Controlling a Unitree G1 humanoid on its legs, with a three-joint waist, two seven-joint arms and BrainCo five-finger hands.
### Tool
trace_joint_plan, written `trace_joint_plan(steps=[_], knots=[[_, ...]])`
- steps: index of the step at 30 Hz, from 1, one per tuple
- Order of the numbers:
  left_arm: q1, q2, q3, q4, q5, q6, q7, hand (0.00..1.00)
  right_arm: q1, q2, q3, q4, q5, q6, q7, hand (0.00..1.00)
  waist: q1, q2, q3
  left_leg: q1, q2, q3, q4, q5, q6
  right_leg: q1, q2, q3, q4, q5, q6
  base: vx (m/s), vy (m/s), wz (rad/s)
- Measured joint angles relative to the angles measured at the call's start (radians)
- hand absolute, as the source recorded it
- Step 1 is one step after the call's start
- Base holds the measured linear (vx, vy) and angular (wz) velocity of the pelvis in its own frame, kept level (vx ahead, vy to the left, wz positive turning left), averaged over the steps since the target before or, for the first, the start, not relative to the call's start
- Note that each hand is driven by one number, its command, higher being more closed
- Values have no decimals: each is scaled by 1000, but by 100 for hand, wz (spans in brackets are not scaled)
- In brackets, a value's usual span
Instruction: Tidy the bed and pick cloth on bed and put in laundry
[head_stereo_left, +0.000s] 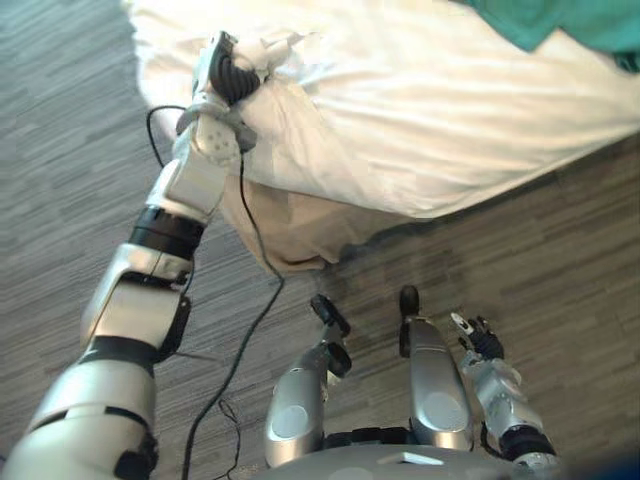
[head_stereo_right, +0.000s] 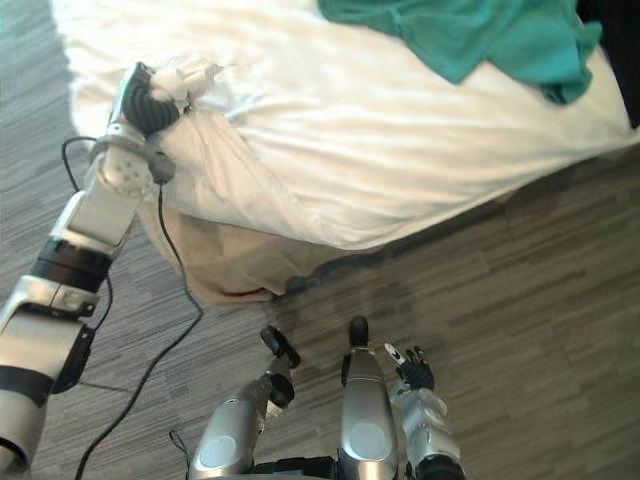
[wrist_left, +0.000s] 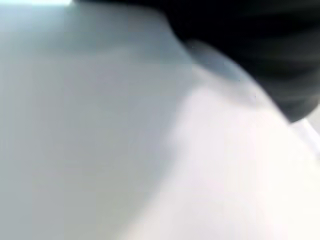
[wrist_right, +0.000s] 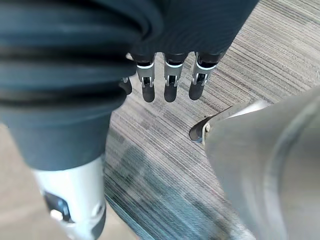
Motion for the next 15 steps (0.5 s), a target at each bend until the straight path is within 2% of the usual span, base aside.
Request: trace_joint_plan(steps=[2, 3, 4, 6, 7, 8, 10, 13, 15], knots=[[114, 16, 86, -16, -49, -56, -40, 100, 23, 2, 0, 16, 1, 13, -6, 0, 28, 2, -48, 7, 1, -23, -7, -3, 0, 25, 0, -30, -11, -10, 1, 83, -35, 34], [187, 29, 126, -19, -56, -84, -82, 100, 27, 2, -4, 28, 2, 27, -10, 0, 36, -1, -74, 17, 5, -35, -8, -3, 0, 53, 3, -47, -28, -10, 1, 95, -46, 40], [228, 29, 148, -23, -73, -98, -102, 100, 29, 3, -10, 32, 2, 37, -11, 0, 39, -2, -86, 26, 6, -45, -10, -3, -1, 70, 5, -56, -38, -10, 1, 100, -33, 28], [399, 27, 206, -72, -155, -142, -156, 100, 49, 4, -23, 42, 1, 71, -10, 0, 64, -12, -140, 67, 9, -53, -25, -7, -6, 129, 15, -73, -76, -10, 1, 99, -17, 14], [442, 24, 225, -82, -164, -161, -173, 100, 52, 5, -30, 49, 1, 82, -9, 0, 65, -15, -152, 74, 10, -59, -24, -9, -8, 145, 17, -79, -86, -10, 1, 119, -29, 18], [514, 13, 253, -86, -174, -201, -208, 0, 66, 6, -42, 58, 0, 102, -8, 0, 66, -17, -178, 84, 13, -74, -25, -11, -12, 174, 21, -94, -105, -10, 1, 130, -43, 27], [602, -18, 290, -86, -198, -229, -262, 0, 91, 8, -58, 71, 0, 122, -3, 0, 76, -21, -199, 119, 18, -91, -31, -12, -14, 228, 30, -110, -136, -9, 1, 111, -43, 20], [762, -110, 332, -79, -231, -234, -344, 0, 144, 5, -81, 93, 0, 158, 11, 0, 88, -22, -265, 155, 25, -113, -34, -21, -27, 298, 43, -142, -185, -9, 1, 80, -37, 16], [840, -174, 356, -52, -232, -234, -372, 0, 162, 5, -85, 105, 0, 173, 26, 0, 92, -23, -287, 177, 28, -129, -37, -25, -33, 337, 51, -155, -208, -9, 1, 89, -39, 14]])
